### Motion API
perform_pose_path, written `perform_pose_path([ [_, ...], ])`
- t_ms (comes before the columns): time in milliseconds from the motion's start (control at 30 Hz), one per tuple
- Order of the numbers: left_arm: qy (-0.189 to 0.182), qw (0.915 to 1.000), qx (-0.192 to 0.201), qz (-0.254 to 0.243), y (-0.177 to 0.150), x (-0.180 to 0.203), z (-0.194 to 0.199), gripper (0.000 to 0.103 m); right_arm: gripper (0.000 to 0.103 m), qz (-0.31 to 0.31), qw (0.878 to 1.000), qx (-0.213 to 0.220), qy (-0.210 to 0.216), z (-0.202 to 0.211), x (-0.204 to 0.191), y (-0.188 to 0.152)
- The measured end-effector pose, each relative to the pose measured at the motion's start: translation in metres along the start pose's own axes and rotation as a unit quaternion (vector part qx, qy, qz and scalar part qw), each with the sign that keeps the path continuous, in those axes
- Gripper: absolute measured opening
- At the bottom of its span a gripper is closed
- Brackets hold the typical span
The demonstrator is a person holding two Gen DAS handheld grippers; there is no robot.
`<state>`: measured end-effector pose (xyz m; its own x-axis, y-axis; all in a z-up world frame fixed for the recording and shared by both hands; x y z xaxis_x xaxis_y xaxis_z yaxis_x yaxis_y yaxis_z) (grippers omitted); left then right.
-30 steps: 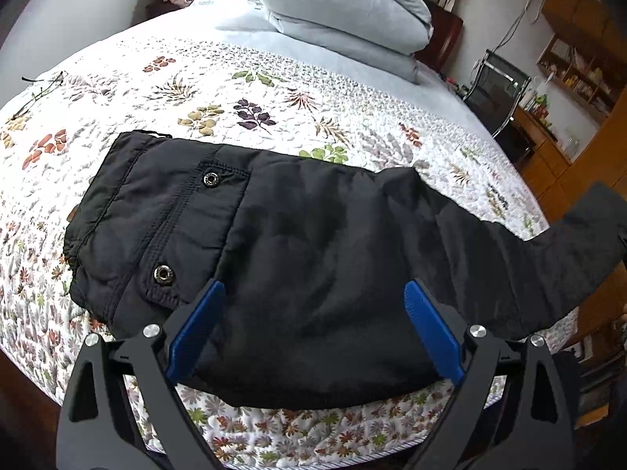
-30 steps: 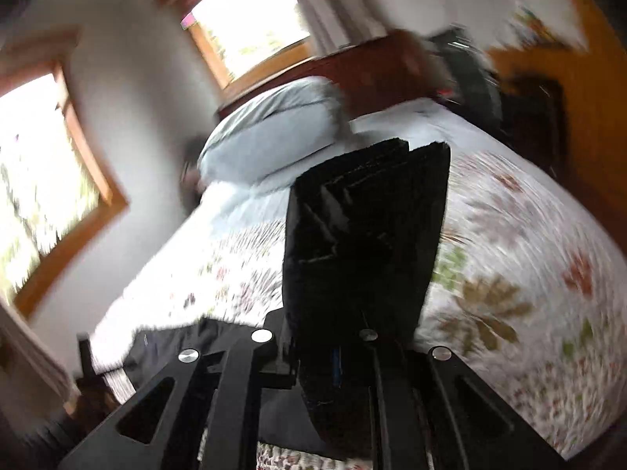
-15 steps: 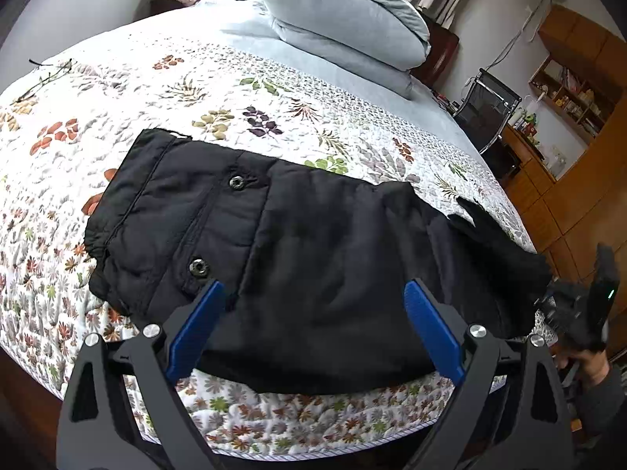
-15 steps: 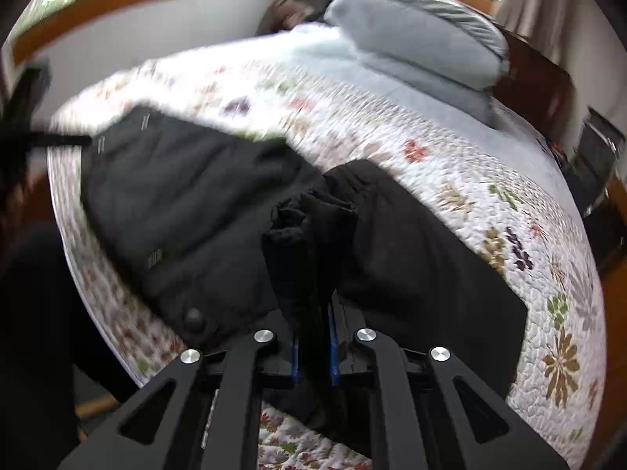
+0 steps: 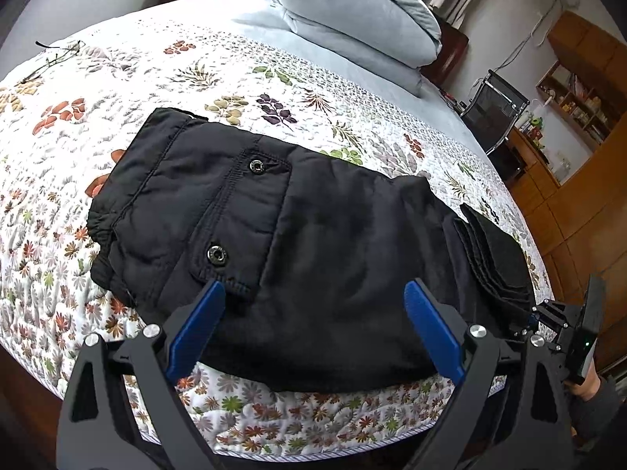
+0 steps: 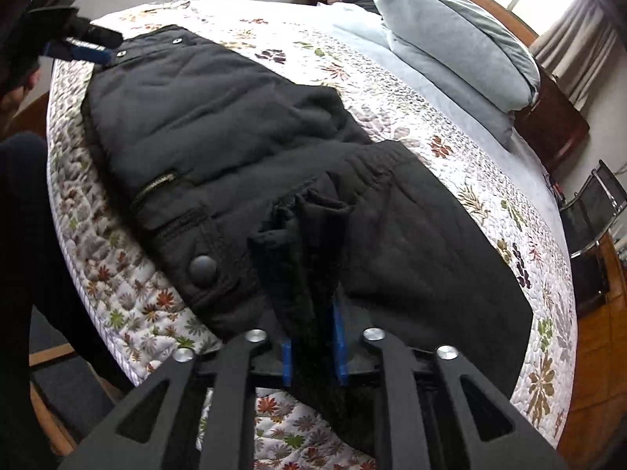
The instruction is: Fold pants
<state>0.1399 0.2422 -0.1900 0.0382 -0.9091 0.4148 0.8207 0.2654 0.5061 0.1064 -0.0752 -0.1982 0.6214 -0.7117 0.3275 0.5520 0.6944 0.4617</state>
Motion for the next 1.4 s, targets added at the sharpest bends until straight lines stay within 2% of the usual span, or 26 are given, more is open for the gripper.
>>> perform_pose_path([
  [33,0.000,1.0000,-0.001,0.000,0.000,0.000,0.000,0.093,0.039,0.004,1.000,-0.003,0.005,0.000,-0.004,-0.002],
  [100,0.001,1.0000,-0.004,0.001,0.000,-0.002,-0.002,0.093,0.049,0.019,1.000,0.000,0.003,0.001,-0.013,-0.005],
  [133,0.001,1.0000,-0.004,0.002,0.001,-0.002,-0.003,0.093,0.050,0.028,1.000,0.000,0.004,0.003,-0.019,-0.007],
  [200,0.001,1.0000,-0.006,0.002,0.001,-0.003,-0.003,0.093,0.050,0.025,0.999,0.003,0.028,0.010,-0.024,-0.009],
  [267,0.001,1.0000,-0.005,0.001,0.002,-0.003,-0.002,0.093,0.050,0.000,0.997,0.009,0.072,0.022,-0.017,-0.010],
  [333,0.001,1.0000,-0.006,0.001,0.002,-0.004,-0.001,0.093,0.046,-0.048,0.991,0.028,0.119,0.037,0.005,-0.006],
  [500,0.000,1.0000,-0.004,0.009,0.000,-0.007,-0.002,0.093,0.047,-0.112,0.976,0.057,0.178,0.049,0.046,0.017],
  [567,0.000,0.9999,-0.005,0.011,-0.001,-0.007,-0.003,0.093,0.046,-0.112,0.980,0.044,0.161,0.041,0.049,0.023],
  [600,0.000,0.9999,-0.005,0.010,-0.002,-0.006,-0.004,0.093,0.046,-0.115,0.983,0.034,0.138,0.032,0.051,0.024],
  [733,-0.001,0.9999,-0.004,0.014,-0.001,-0.005,-0.005,0.094,0.046,-0.120,0.987,-0.004,0.108,0.002,0.047,0.016],
  [800,-0.001,0.9999,-0.005,0.013,-0.001,-0.006,-0.005,0.094,0.042,-0.101,0.989,-0.016,0.104,-0.009,0.033,0.010],
  [833,-0.001,0.9999,-0.005,0.012,-0.002,-0.006,-0.005,0.094,0.038,-0.093,0.990,-0.018,0.102,-0.010,0.028,0.008],
  [967,-0.002,0.9999,-0.007,0.015,-0.003,-0.008,-0.007,0.094,0.037,-0.088,0.990,-0.024,0.107,-0.014,0.024,0.004],
  [1067,-0.002,0.9998,-0.006,0.021,-0.003,-0.008,-0.005,0.094,0.037,-0.098,0.986,-0.025,0.131,-0.007,0.034,0.010],
  [1200,-0.001,0.9995,0.005,0.030,-0.004,-0.003,0.011,0.094,0.052,-0.085,0.980,-0.013,0.180,0.017,0.046,0.032],
  [1300,0.019,0.9983,0.011,0.055,-0.009,-0.007,0.023,0.094,0.061,-0.049,0.975,-0.013,0.218,0.030,0.050,0.063],
  [1367,0.048,0.9951,0.008,0.085,-0.015,-0.016,0.028,0.094,0.067,-0.029,0.970,-0.014,0.242,0.034,0.050,0.087],
  [1400,0.061,0.9936,0.005,0.095,-0.017,-0.020,0.029,0.094,0.073,-0.020,0.968,-0.015,0.251,0.035,0.049,0.099],
])
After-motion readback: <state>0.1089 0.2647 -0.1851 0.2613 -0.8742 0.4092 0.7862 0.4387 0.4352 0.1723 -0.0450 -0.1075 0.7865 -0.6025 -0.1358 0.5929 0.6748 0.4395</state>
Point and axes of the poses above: each gripper's, at about its wrist camera, not at the fingertips, and z roughly against the way its jaws point, x to its right, y to its top, the point moved 4 cm from there along -z, roughly the way its jaws point, and after that the axes turned 4 degrees about -x, right-handed, at the moved point
